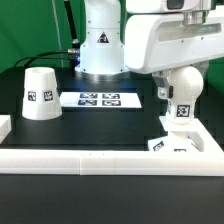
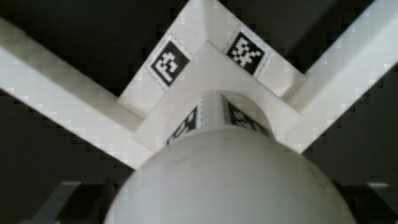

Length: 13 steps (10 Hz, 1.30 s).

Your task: Assemble lamp

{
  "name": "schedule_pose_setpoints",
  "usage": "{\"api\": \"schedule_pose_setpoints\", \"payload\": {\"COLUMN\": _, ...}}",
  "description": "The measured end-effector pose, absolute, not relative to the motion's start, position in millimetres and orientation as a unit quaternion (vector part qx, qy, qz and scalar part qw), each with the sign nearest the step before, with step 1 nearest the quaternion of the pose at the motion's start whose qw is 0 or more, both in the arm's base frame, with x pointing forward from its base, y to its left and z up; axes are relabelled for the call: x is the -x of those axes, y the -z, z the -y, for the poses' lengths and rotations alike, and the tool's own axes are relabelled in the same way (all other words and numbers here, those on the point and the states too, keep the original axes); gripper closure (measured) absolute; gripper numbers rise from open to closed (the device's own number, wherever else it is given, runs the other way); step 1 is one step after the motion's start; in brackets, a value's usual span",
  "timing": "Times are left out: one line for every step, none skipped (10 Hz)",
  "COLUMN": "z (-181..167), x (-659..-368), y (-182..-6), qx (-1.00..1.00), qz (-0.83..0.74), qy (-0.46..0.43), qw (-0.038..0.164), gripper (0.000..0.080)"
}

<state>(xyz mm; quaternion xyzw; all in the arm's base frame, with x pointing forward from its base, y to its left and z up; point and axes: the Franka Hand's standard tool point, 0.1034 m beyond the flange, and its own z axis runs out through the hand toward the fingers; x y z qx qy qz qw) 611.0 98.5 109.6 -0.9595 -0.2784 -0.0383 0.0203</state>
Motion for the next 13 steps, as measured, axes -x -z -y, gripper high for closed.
{"api": "schedule_pose_setpoints", "payload": {"z": -98.6, "x": -611.3, "y": -109.7, "qx": 0.967, "qz": 0.251, "qy": 0.039, "qw": 0.021, "gripper": 0.0223}}
{"api": "schedule_pose_setpoints", "payload": {"z": -98.5, "x": -611.4, "y": -109.8, "qx": 0.975, "qz": 0.218, "qy": 0.038, "qw": 0.023, "gripper": 0.0223}}
{"api": "schedule_pose_setpoints", "payload": {"z": -98.2, "x": -611.4, "y": -109.8, "qx": 0.983, "qz": 0.179, "qy": 0.037, "qw": 0.024, "gripper": 0.0222}}
{"api": "schedule_pose_setpoints", "payload": {"z": -98.1, "x": -611.5, "y": -109.8, "qx": 0.989, "qz": 0.143, "qy": 0.036, "qw": 0.026, "gripper": 0.0222}}
{"api": "schedule_pose_setpoints", "payload": {"z": -97.7, "x": -611.6, "y": -109.7, "qx": 0.993, "qz": 0.106, "qy": 0.035, "qw": 0.027, "gripper": 0.0222}}
{"api": "schedule_pose_setpoints", "payload": {"z": -97.3, "x": -611.6, "y": -109.7, "qx": 0.996, "qz": 0.078, "qy": 0.035, "qw": 0.028, "gripper": 0.0222}}
{"api": "schedule_pose_setpoints", "payload": {"z": -97.0, "x": -611.5, "y": -109.5, "qx": 0.998, "qz": 0.034, "qy": 0.034, "qw": 0.030, "gripper": 0.0222}}
{"api": "schedule_pose_setpoints", "payload": {"z": -96.8, "x": -611.5, "y": -109.5, "qx": 0.999, "qz": -0.001, "qy": 0.033, "qw": 0.031, "gripper": 0.0222}}
{"api": "schedule_pose_setpoints", "payload": {"z": -96.5, "x": -611.5, "y": -109.6, "qx": 0.998, "qz": -0.041, "qy": 0.031, "qw": 0.032, "gripper": 0.0222}}
{"api": "schedule_pose_setpoints", "payload": {"z": -96.1, "x": -611.6, "y": -109.8, "qx": 0.995, "qz": -0.091, "qy": 0.029, "qw": 0.035, "gripper": 0.0222}}
{"api": "schedule_pose_setpoints", "payload": {"z": -95.8, "x": -611.1, "y": -109.7, "qx": 0.989, "qz": -0.139, "qy": 0.026, "qw": 0.037, "gripper": 0.0222}}
{"api": "schedule_pose_setpoints", "payload": {"z": -96.3, "x": -610.5, "y": -109.4, "qx": 0.985, "qz": -0.166, "qy": 0.024, "qw": 0.037, "gripper": 0.0222}}
{"api": "schedule_pose_setpoints", "payload": {"z": -96.9, "x": -609.6, "y": -109.0, "qx": 0.975, "qz": -0.220, "qy": 0.020, "qw": 0.038, "gripper": 0.0222}}
